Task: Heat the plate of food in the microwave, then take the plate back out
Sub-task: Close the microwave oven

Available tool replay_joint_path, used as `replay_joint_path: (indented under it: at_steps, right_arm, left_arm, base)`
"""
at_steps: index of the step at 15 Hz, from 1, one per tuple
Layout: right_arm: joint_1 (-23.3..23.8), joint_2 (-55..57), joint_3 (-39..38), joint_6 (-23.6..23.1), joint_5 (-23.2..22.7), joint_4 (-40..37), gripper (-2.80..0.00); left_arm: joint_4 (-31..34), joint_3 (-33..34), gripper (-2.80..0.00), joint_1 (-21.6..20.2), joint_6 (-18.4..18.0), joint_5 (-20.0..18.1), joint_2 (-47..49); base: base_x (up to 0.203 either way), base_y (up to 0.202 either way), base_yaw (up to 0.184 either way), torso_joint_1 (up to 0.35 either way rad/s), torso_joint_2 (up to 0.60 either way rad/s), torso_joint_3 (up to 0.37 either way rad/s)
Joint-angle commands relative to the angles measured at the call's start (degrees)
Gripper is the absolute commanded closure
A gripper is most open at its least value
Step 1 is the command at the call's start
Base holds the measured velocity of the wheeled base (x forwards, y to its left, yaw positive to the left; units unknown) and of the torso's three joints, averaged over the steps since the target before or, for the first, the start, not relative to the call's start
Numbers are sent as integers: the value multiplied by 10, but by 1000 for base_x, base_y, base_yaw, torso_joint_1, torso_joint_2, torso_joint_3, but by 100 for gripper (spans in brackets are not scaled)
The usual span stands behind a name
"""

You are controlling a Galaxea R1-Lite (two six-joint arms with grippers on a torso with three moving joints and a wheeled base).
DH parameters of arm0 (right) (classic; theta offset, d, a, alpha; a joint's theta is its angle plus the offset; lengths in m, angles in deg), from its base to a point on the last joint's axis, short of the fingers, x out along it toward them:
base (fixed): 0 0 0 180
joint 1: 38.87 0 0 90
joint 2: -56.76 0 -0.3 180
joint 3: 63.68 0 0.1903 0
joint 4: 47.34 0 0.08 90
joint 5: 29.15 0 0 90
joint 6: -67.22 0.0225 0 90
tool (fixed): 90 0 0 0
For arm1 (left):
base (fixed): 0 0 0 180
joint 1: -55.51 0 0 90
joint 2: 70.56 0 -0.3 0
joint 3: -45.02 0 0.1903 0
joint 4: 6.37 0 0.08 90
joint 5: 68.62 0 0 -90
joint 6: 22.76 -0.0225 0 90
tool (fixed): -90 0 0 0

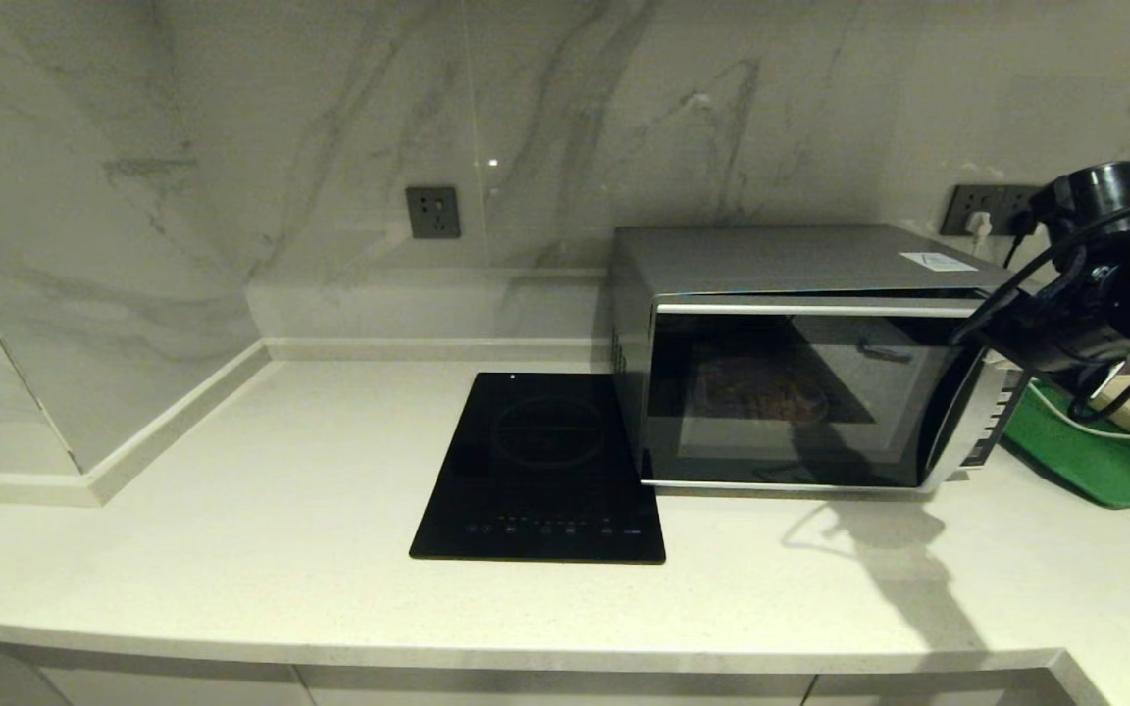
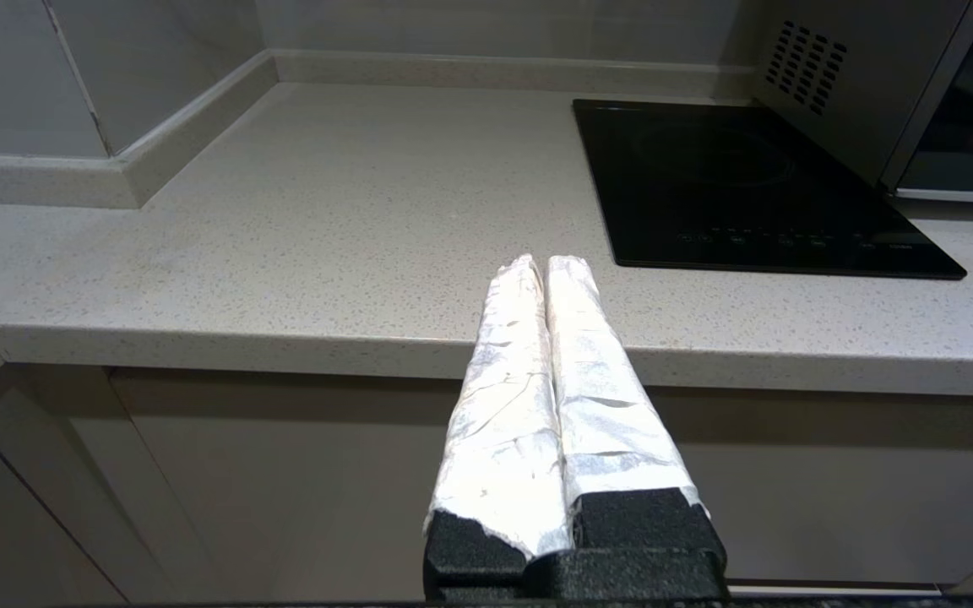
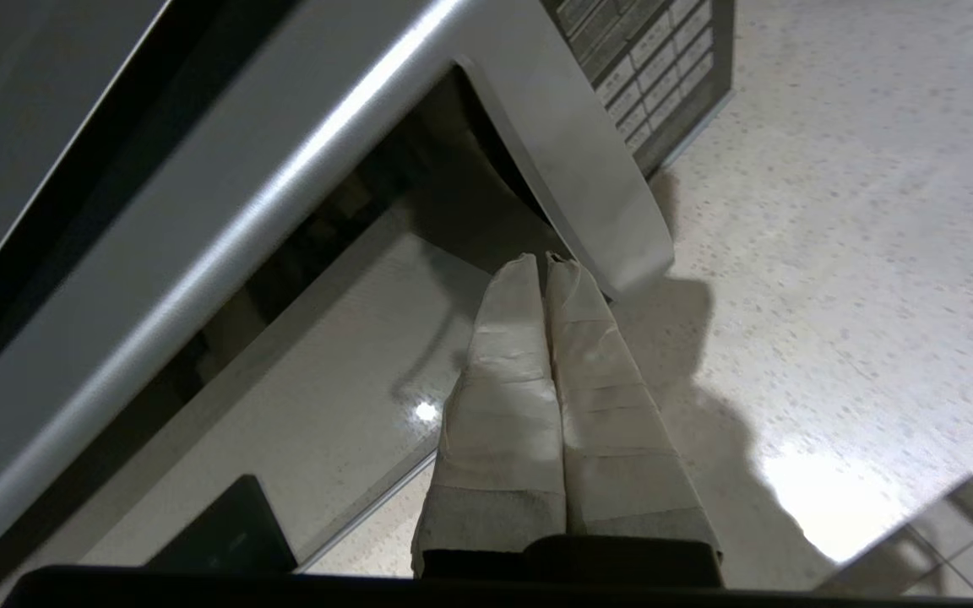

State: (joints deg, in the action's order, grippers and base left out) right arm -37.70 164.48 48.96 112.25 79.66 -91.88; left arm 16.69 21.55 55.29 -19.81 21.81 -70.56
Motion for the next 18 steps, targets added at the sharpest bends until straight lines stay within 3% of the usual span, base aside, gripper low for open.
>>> replay_joint_path:
  at_steps: [1,6,18]
  right_arm:
    - [13,23,1,-6,-15,15,0]
    - [30,36,0,-36,-48,85,0]
    - [41,45,1,-37,-91,143,0]
  left_arm:
    - [0,0,0,0,0,0,0]
    - [0,0,0,0,0,0,-1]
    - [0,0,0,0,0,0,0]
  base:
    - [0,0,0,0,0,0]
    - [0,0,0,0,0,0]
    - [0,0,0,0,0,0]
